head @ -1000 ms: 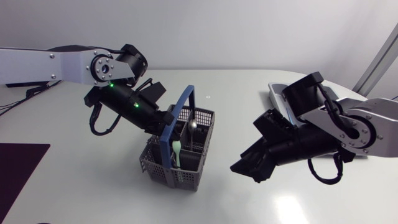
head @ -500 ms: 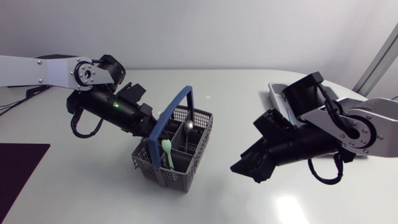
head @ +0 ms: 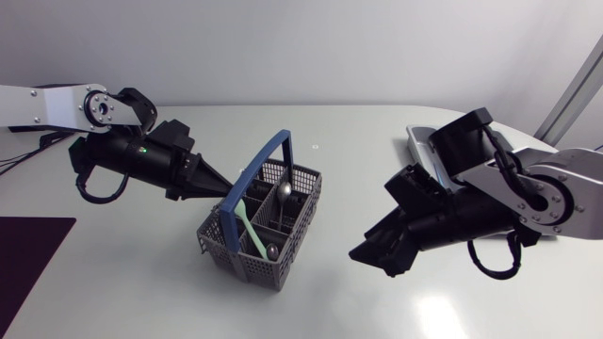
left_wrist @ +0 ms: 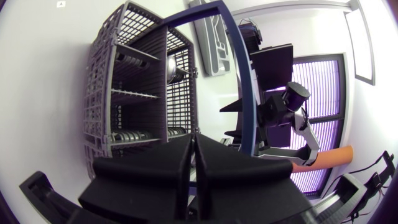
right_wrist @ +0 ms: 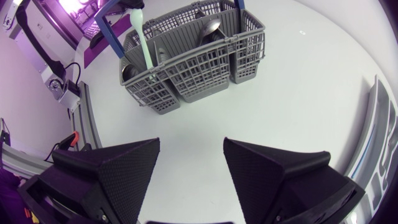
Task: Unload the cutlery basket into the drawer organizer.
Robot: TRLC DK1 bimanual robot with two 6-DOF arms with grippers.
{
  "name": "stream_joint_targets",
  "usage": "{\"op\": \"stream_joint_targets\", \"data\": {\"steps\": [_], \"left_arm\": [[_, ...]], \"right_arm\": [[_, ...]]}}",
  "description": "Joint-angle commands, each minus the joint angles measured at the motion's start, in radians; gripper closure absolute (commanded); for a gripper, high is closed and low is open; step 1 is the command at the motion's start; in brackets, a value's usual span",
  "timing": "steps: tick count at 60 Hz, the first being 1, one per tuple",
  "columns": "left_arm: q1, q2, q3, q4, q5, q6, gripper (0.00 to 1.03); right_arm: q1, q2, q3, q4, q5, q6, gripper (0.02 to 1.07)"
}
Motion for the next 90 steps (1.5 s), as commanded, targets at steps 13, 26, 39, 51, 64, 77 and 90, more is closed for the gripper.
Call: {"op": "stream_joint_targets", "data": {"steps": [13, 26, 39, 51, 64, 77, 90], "left_arm": [[0.118, -0.055, 0.142, -0.161, 0.077, 0.105, 1.00], [0.192, -0.153, 0.288, -0.252, 0.064, 0.132, 1.00], [0.165, -0.206, 0.418, -0.393, 0.051, 0.214, 1.00], [-0.005, -0.236, 0.454, -0.460, 0.035, 0.303, 1.00], [-0.140, -0.202, 0.511, -0.450, 0.017, 0.318, 1.00], [-0.282, -0.159, 0.538, -0.450, 0.015, 0.307, 1.00], [-0.394, -0.081, 0.549, -0.450, 0.005, 0.315, 1.00]], "right_arm": [[0.009, -0.020, -0.022, -0.012, -0.008, 0.001, 0.32], [0.009, -0.055, -0.011, -0.020, -0.002, -0.001, 0.32], [0.014, -0.152, 0.021, -0.023, 0.001, -0.002, 0.32], [0.058, -0.252, 0.093, -0.042, -0.004, -0.004, 0.27], [0.115, -0.270, 0.144, -0.036, 0.001, -0.013, 0.23], [0.175, -0.284, 0.155, -0.005, 0.004, -0.030, 0.23], [0.216, -0.315, 0.126, 0.024, -0.004, -0.051, 0.23]]}}
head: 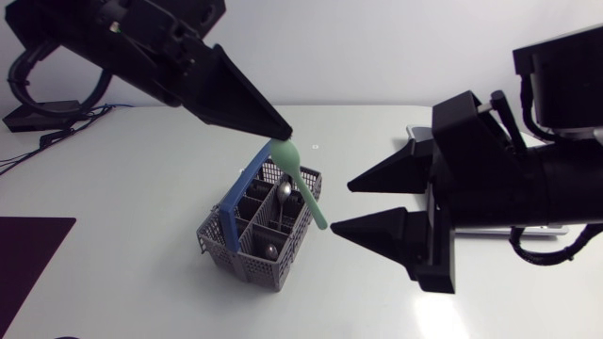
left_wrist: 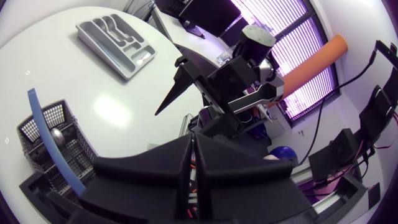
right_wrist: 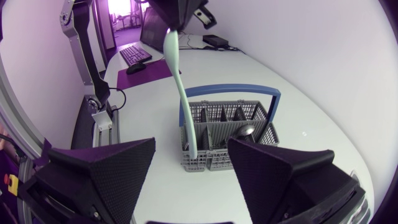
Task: Unload the cutlery basket into the drawer organizer.
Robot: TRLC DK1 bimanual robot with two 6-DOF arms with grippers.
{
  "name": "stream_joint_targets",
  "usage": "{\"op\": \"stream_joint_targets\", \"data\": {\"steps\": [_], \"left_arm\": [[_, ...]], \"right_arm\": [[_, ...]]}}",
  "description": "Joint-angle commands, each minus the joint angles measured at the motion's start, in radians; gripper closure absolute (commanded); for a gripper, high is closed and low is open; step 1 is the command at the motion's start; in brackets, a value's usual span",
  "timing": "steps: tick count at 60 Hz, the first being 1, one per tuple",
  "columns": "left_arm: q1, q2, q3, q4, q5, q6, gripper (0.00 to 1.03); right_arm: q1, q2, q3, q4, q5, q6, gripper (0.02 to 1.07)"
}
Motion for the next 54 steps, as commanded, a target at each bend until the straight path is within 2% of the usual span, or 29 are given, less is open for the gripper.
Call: {"op": "stream_joint_targets", "data": {"steps": [1, 6, 13, 22, 29, 32, 34, 36, 54], "left_arm": [[-0.034, 0.028, 0.025, -0.009, -0.002, 0.023, 1.00], [-0.077, 0.049, 0.039, -0.009, -0.020, 0.022, 1.00], [-0.101, 0.072, 0.062, -0.009, -0.021, 0.017, 1.00], [-0.121, 0.104, 0.092, -0.008, -0.025, 0.002, 1.00], [-0.123, 0.114, 0.101, -0.008, -0.025, -0.004, 1.00], [-0.127, 0.120, 0.103, -0.006, -0.026, -0.004, 1.00], [-0.130, 0.124, 0.104, -0.002, -0.037, -0.004, 1.00], [-0.130, 0.126, 0.104, 0.009, -0.044, -0.012, 1.00], [-0.130, 0.129, 0.085, 0.057, -0.075, -0.035, 1.00]], "right_arm": [[0.012, -0.018, -0.011, 0.015, -0.004, -0.023, 0.23], [0.026, -0.023, -0.020, 0.017, -0.009, -0.037, 0.25], [0.046, -0.021, -0.033, 0.026, -0.009, -0.048, 0.36], [0.051, 0.002, -0.056, 0.077, -0.009, -0.059, 0.63], [0.051, 0.007, -0.057, 0.080, -0.009, -0.073, 0.81], [0.051, 0.011, -0.057, 0.081, -0.009, -0.076, 0.86], [0.048, 0.020, -0.059, 0.080, -0.009, -0.082, 0.95], [0.043, 0.028, -0.060, 0.080, -0.009, -0.088, 1.00], [0.015, 0.045, -0.108, 0.087, 0.000, -0.114, 1.01]]}}
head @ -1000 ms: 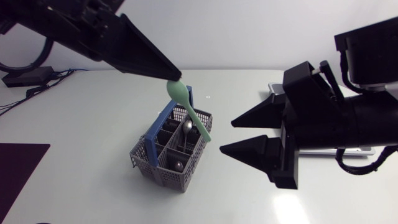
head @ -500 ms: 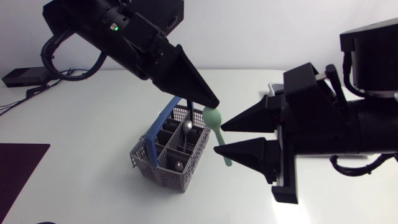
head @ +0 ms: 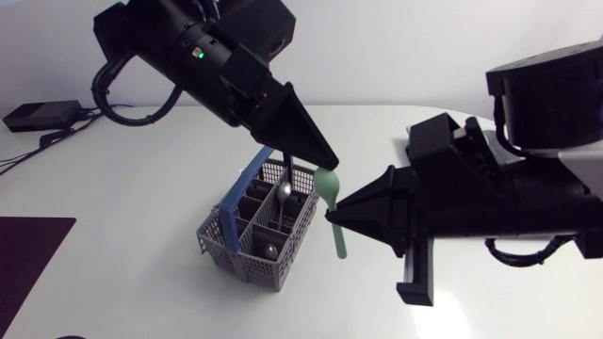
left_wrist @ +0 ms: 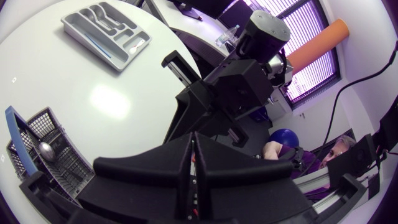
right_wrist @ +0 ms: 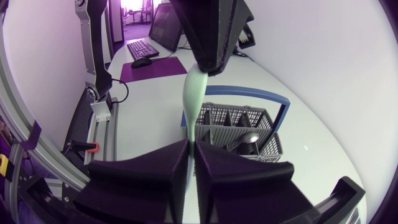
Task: Unload the cutlery basket into the drawer organizer.
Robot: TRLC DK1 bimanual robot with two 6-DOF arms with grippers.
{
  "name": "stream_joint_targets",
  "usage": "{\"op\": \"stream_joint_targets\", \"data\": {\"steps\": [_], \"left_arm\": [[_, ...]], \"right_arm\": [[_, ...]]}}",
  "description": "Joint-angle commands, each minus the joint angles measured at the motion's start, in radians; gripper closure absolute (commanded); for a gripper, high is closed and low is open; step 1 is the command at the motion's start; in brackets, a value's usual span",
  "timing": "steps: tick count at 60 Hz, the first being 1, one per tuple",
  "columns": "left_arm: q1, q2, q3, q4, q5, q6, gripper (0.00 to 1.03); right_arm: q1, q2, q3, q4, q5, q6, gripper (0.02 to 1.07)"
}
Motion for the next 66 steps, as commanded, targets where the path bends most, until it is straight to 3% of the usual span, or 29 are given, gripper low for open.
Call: {"op": "stream_joint_targets", "data": {"steps": [1, 10, 12, 15, 32, 42, 46, 60, 66], "left_arm": [[-0.002, 0.011, 0.015, 0.017, -0.005, -0.019, 1.00], [-0.018, -0.012, -0.010, 0.072, -0.080, -0.039, 1.00], [-0.027, -0.038, -0.048, 0.135, -0.152, -0.064, 1.00], [-0.025, -0.053, -0.073, 0.167, -0.179, -0.070, 1.00], [0.025, -0.116, -0.134, 0.222, -0.304, -0.061, 0.98], [0.054, -0.153, -0.160, 0.291, -0.406, -0.079, 0.92], [0.064, -0.179, -0.180, 0.339, -0.449, -0.097, 0.83], [0.051, -0.208, -0.234, 0.429, -0.574, -0.134, 0.80], [0.034, -0.231, -0.272, 0.460, -0.624, -0.146, 0.78]], "right_arm": [[-0.014, 0.016, -0.047, -0.009, 0.003, -0.029, 1.01], [-0.029, 0.003, -0.060, -0.012, 0.003, -0.038, 1.01], [-0.041, -0.004, -0.068, -0.014, 0.003, -0.041, 1.01], [-0.049, -0.012, -0.073, -0.015, 0.003, -0.044, 1.01], [-0.178, -0.053, -0.117, -0.051, 0.003, -0.136, 1.01], [-0.414, -0.063, -0.139, -0.084, -0.012, -0.300, 1.01], [-0.554, -0.053, -0.159, -0.077, -0.033, -0.394, 1.01], [-0.919, 0.088, -0.218, 0.097, -0.052, -0.644, 1.01], [-1.110, 0.244, -0.177, 0.190, -0.087, -0.760, 1.01]]}}
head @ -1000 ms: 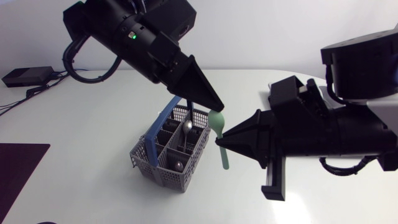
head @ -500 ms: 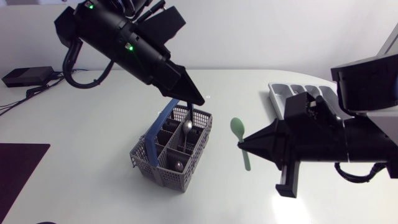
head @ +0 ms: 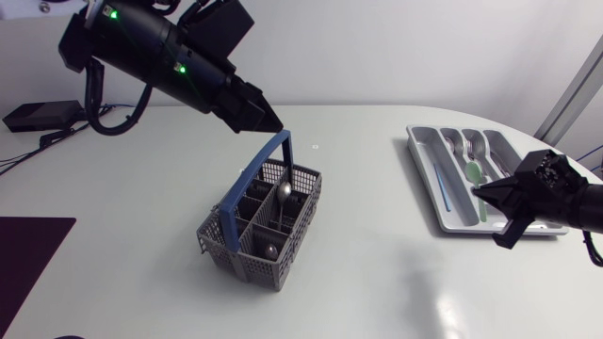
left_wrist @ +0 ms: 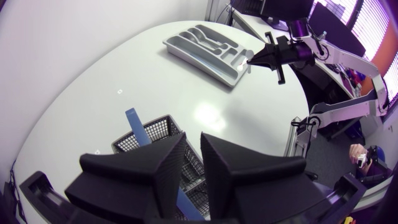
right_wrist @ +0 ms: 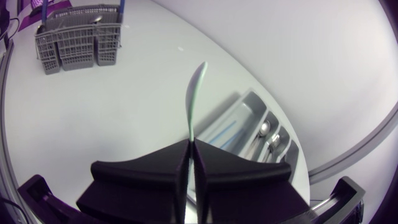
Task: Unload the cutlery basket into the drawer organizer.
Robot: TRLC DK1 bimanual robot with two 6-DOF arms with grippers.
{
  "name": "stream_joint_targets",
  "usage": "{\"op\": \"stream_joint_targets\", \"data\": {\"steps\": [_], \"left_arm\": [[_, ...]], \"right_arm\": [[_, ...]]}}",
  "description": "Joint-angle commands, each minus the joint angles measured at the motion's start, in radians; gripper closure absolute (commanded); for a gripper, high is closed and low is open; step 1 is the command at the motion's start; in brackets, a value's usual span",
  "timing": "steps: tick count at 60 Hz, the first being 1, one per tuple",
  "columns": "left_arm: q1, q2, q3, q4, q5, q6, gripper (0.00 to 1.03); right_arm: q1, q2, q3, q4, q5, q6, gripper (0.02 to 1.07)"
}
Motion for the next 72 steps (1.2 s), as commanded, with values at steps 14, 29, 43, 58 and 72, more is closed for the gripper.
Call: {"op": "stream_joint_targets", "data": {"steps": [14, 29, 43, 58, 72], "left_arm": [[-0.021, -0.077, -0.120, 0.057, -0.076, -0.035, 0.72], [-0.003, -0.117, -0.200, 0.097, -0.120, -0.033, 0.72], [0.057, -0.181, -0.278, 0.120, -0.123, -0.016, 0.72], [0.102, -0.255, -0.355, 0.120, -0.129, -0.004, 0.72], [0.177, -0.342, -0.456, 0.108, -0.132, 0.033, 0.72]], "right_arm": [[-0.219, 0.330, 0.053, 0.278, 0.022, -0.213, 1.01], [-0.270, 0.534, 0.094, 0.474, 0.097, -0.276, 1.01], [-0.305, 0.621, 0.107, 0.566, 0.171, -0.357, 1.00], [-0.331, 0.552, 0.073, 0.551, 0.183, -0.369, 0.40], [-0.348, 0.402, 0.064, 0.398, 0.163, -0.337, 0.26]]}}
